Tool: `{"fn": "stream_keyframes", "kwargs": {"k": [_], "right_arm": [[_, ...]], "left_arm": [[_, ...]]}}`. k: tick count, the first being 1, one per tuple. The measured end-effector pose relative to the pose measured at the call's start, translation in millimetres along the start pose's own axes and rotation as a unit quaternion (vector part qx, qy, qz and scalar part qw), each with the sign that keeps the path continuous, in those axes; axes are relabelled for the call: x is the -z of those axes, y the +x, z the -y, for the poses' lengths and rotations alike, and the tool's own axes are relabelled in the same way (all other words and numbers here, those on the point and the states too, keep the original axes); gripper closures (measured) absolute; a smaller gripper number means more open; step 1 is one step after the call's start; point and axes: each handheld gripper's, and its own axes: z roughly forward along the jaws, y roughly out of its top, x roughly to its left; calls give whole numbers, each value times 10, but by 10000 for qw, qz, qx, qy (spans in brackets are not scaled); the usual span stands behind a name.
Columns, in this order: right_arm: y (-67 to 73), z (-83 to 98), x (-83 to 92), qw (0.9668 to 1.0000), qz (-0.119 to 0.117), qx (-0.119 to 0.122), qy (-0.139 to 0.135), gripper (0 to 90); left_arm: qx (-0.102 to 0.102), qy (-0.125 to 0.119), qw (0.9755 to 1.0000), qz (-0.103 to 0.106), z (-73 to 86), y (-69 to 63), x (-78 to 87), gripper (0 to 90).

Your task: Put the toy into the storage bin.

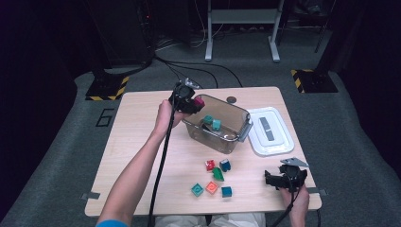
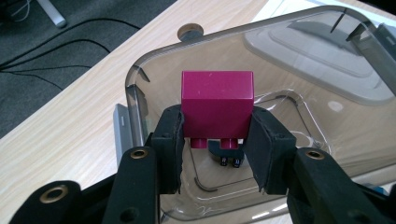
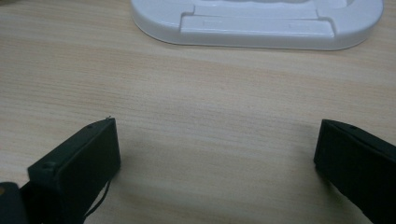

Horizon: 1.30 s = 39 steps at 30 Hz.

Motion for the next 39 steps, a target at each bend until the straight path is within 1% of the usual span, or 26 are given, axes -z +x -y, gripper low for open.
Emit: {"fn": "stream_keyframes", "kwargs": {"k": [4, 9, 13, 15, 19, 21, 25, 29, 35, 39], "right_arm": [[0, 0, 0, 10000, 0, 2, 1, 0], [0, 0, 0, 10000, 0, 1, -1, 0], [0, 0, 0, 10000, 0, 2, 0, 0], [0, 0, 0, 10000, 0, 1, -1, 0], [0, 0, 0, 10000, 0, 1, -1, 0], [0, 0, 0, 10000, 0, 0, -1, 0], [-1, 0, 1, 10000, 0, -2, 2, 0], [-2, 0, 3, 10000, -12, 0, 15, 0], [-2, 0, 3, 10000, -11, 0, 14, 0], [-2, 0, 3, 10000, -11, -1, 15, 0]], "left_arm": [[59, 85, 9999, 13, -9, 13, -98, 587], [79, 258, 9996, 55, -8, 31, -208, 586], [61, 385, 9992, 58, -17, 19, -289, 587], [101, 420, 9990, 73, -21, 13, -332, 586], [114, 502, 9986, 97, -23, 8, -383, 581], [148, 535, 9984, 100, -22, 6, -398, 548], [214, 556, 9982, 95, -16, 5, -392, 466], [238, 496, 9984, 101, -6, -2, -333, 362], [141, 332, 9993, 68, 39, -62, -163, 252], [82, 210, 9997, 71, 100, -125, -34, 207]]}}
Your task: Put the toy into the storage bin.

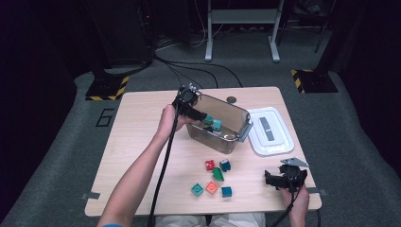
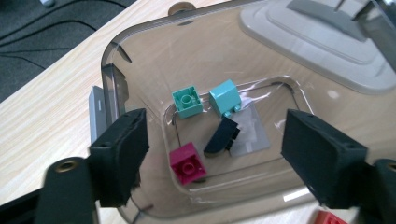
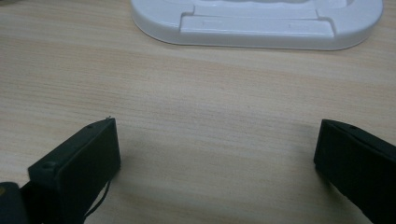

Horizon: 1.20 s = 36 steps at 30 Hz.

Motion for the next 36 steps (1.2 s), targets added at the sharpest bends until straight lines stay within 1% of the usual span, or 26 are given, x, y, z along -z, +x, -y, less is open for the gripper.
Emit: {"fn": "stream_keyframes", "kwargs": {"k": [1, 4, 10, 14, 19, 21, 27, 29, 33, 36], "right_arm": [[0, 0, 0, 10000, 1, 1, -1, 0], [0, 0, 0, 10000, 3, 4, -1, 0], [1, 0, 0, 10000, 7, 0, 0, 0], [2, 0, 0, 10000, 9, -3, 0, 0], [2, 0, 0, 10000, 8, -4, 0, 0], [2, 1, 0, 10000, 9, -2, -1, 0], [2, 0, 0, 10000, 11, -5, -1, 0], [2, 1, 0, 10000, 11, -5, -2, 0], [2, 1, 0, 10000, 12, -6, -1, 0], [2, 1, 0, 10000, 11, -4, -1, 0]], "left_arm": [[-34, -25, 10000, 24, 19, -13, 31, 199], [-109, -88, 9999, 10, 77, -51, 119, 179], [-157, -207, 9997, 27, 210, -98, 263, 148], [-135, -263, 9996, 46, 340, -128, 332, 131], [-94, -312, 9995, -33, 526, -173, 379, 84], [-99, -323, 9994, -69, 592, -190, 388, 71], [-90, -305, 9995, -3, 780, -257, 395, 52], [-46, -283, 9996, -3, 847, -284, 373, 37], [-88, -181, 9998, 42, 982, -334, 301, 16], [-69, -131, 9998, 136, 1083, -367, 235, 13]]}}
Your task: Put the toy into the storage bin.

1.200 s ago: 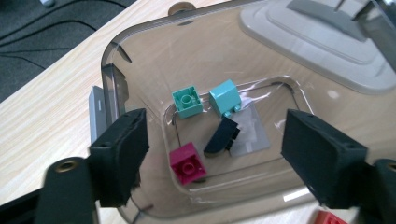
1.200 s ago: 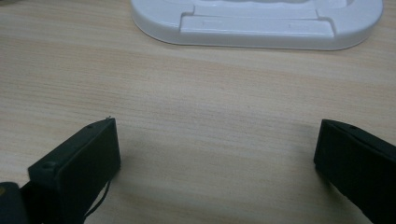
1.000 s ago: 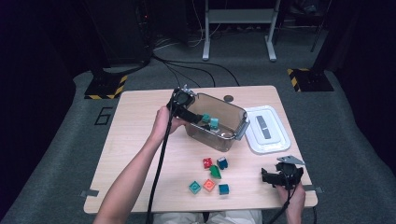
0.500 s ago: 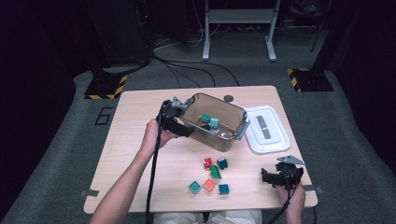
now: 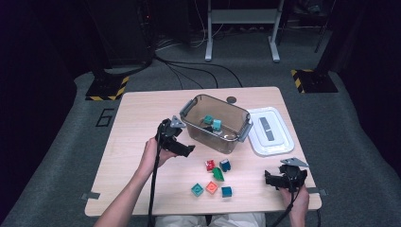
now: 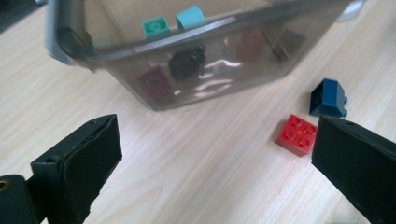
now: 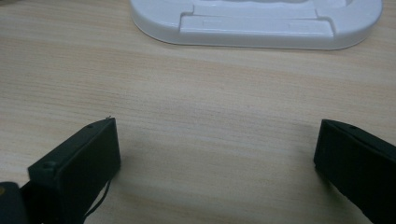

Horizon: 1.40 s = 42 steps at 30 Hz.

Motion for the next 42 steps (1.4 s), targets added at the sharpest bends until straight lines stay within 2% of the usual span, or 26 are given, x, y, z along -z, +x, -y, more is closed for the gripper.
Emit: {"fn": "stream_keyframes", "kwargs": {"k": [4, 9, 14, 26, 33, 36, 42], "right_arm": [[0, 0, 0, 10000, 0, -1, 0, 0], [0, 0, 0, 10000, 1, -2, 0, 0], [0, 0, 0, 10000, 1, -1, 0, 0], [0, 0, 0, 10000, 1, -2, 0, 0], [0, 0, 0, 10000, 3, -1, 0, 0], [0, 0, 0, 10000, 5, -2, 1, 0], [3, 0, 2, 10000, 8, -24, 8, 0]], "left_arm": [[3, 77, 9999, 120, 118, -57, -83, 9], [-55, 205, 9993, 316, 279, -201, -217, 7], [-7, 352, 9982, 493, 436, -307, -340, 7], [-99, 492, 9956, 790, 682, -573, -436, 6], [-321, 673, 9955, 586, 747, -655, -472, 11], [-194, 608, 9962, 585, 764, -628, -486, 11], [-119, 609, 9970, 464, 755, -552, -490, 12]]}}
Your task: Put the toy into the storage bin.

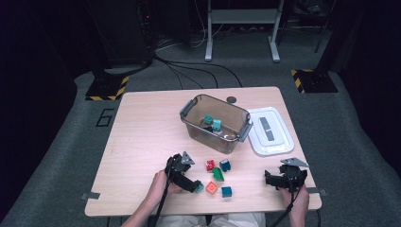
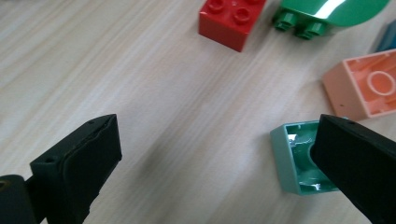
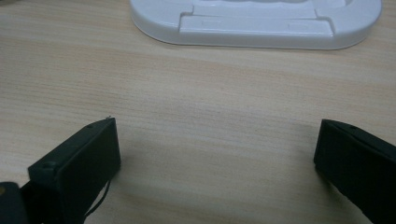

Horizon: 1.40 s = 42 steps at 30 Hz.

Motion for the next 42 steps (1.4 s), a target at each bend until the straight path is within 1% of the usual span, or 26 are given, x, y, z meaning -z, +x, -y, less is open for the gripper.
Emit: {"fn": "stream_keyframes", "kwargs": {"k": [1, 4, 5, 6, 8, 9, 11, 14, 15, 18, 19, 20, 22, 23, 24, 25, 26, 27, 28, 29, 31, 33, 37, 39, 41, 42], "right_arm": [[0, 0, 0, 10000, 1, 0, 0, 0], [0, 0, 0, 10000, 3, -3, 0, 0], [0, 0, 0, 10000, 3, -2, -1, 0], [0, 0, 0, 10000, 3, -1, -1, 0], [0, 0, 0, 10000, 4, -2, -1, 0], [0, 0, 0, 10000, 3, -3, 0, 0], [-1, 0, 0, 10000, 3, -2, -1, 0], [-1, 0, 0, 10000, 5, 1, -1, 0], [-1, 0, 0, 10000, 5, -1, -2, 0], [-1, 0, 0, 10000, 6, -3, -2, 0], [0, 0, 1, 10000, 6, -4, -2, 0], [0, 0, 1, 10000, 7, -4, -2, 0], [-1, 0, 0, 10000, 7, -3, -2, 0], [0, 0, 0, 10000, 7, -5, -3, 0], [0, 0, 1, 10000, 7, -4, -2, 0], [0, 0, 0, 10000, 6, -4, -2, 0], [0, 0, 0, 10000, 6, -4, -2, 0], [-1, 0, 1, 10000, 7, -3, -2, 0], [-1, 0, 0, 10000, 7, -3, -3, 0], [-1, 0, 0, 10000, 6, -3, -2, 0], [0, 0, 0, 10000, 6, -4, -3, 0], [-1, 0, 0, 10000, 7, -3, -2, 0], [-1, 0, 0, 10000, 6, -3, -3, 0], [-1, 0, 0, 10000, 6, -3, -4, 0], [-1, 0, 0, 10000, 6, -3, -4, 0], [-3, -1, -2, 10000, 5, 10, -8, 0]], "left_arm": [[55, -4, 10000, -57, -5, 58, -2, 13], [248, -56, 9996, -101, -15, 152, -18, 15], [253, -46, 9996, -137, -20, 179, -16, 15], [302, -47, 9994, -179, -26, 216, -14, 17], [382, -102, 9991, -169, -34, 257, -2, 19], [386, -109, 9991, -144, -39, 266, 15, 16], [400, -191, 9989, -118, -44, 236, 35, 7], [283, -177, 9994, -75, -47, 166, 50, 0], [240, -183, 9995, -32, -47, 148, 49, 0], [189, -122, 9997, 64, -45, 104, 13, 0], [188, -92, 9998, 60, -44, 96, 4, 0], [129, -42, 9999, 71, -42, 94, -9, 0], [139, -43, 9999, 54, -37, 82, -27, 0], [141, -3, 9999, 30, -32, 64, -46, 1], [93, 17, 10000, 13, -26, 60, -51, 15], [94, -9, 10000, -12, -21, 51, -51, 58], [94, -9, 10000, -12, -21, 51, -51, 140], [78, -39, 9999, 50, -12, 32, -49, 181], [14, -20, 10000, 40, -10, 26, -45, 211], [-13, -22, 10000, 50, -7, 21, -43, 289], [-67, -3, 10000, 57, 0, 10, -42, 333], [-107, 16, 9999, 43, 6, 17, -46, 439], [-50, -38, 10000, 62, 12, 33, -56, 580], [-7, -67, 10000, 12, 7, 52, -57, 582], [-4, -56, 10000, 35, -1, 70, -46, 584], [4, -97, 10000, 13, -16, 92, -29, 584]]}}
